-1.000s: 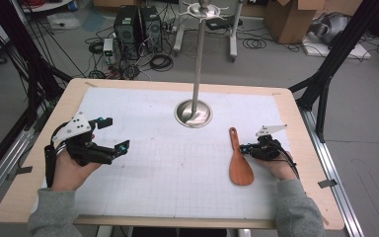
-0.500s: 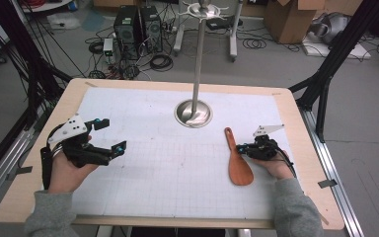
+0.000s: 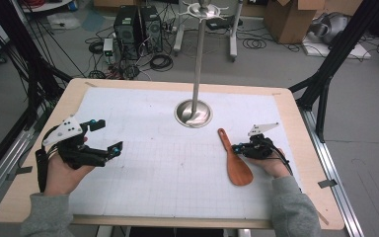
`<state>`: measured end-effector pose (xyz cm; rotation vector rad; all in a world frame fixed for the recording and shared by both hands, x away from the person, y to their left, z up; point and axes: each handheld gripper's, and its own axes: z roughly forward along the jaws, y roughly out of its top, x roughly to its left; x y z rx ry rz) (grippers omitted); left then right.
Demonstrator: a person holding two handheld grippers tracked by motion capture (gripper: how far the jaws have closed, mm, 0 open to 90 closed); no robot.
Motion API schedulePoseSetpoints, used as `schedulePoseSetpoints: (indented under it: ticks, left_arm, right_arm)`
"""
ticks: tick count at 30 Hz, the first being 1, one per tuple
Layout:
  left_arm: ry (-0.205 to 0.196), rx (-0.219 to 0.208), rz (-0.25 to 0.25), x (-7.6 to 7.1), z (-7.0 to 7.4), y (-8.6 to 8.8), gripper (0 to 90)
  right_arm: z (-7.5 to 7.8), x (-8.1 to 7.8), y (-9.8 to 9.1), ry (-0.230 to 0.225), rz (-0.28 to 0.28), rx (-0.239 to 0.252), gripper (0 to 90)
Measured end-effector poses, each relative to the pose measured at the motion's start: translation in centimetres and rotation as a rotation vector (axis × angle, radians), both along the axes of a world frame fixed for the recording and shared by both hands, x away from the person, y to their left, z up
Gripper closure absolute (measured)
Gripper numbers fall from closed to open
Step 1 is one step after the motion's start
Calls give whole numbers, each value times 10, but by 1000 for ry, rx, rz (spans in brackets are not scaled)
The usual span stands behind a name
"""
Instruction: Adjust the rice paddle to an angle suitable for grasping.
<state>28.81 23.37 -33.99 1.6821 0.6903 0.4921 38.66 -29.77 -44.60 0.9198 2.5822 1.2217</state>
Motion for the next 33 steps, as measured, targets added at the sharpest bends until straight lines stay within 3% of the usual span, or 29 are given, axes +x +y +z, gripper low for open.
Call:
schedulePoseSetpoints:
  ticks: [15, 22, 29, 33]
  left_arm:
    - [-1, -2, 26, -8, 0, 10, 26]
    - [-1, -3, 39, -11, 0, 14, 26]
    - [3, -2, 49, -15, 0, 18, 26]
    - [-1, -2, 58, -18, 0, 22, 26]
  right_arm:
    - [2, 4, 24, 13, 65, -25, 893]
    - [2, 6, 33, 18, 91, -13, 893]
    - [5, 8, 50, 7, 135, -57, 893]
    - [5, 8, 61, 9, 167, -52, 893]
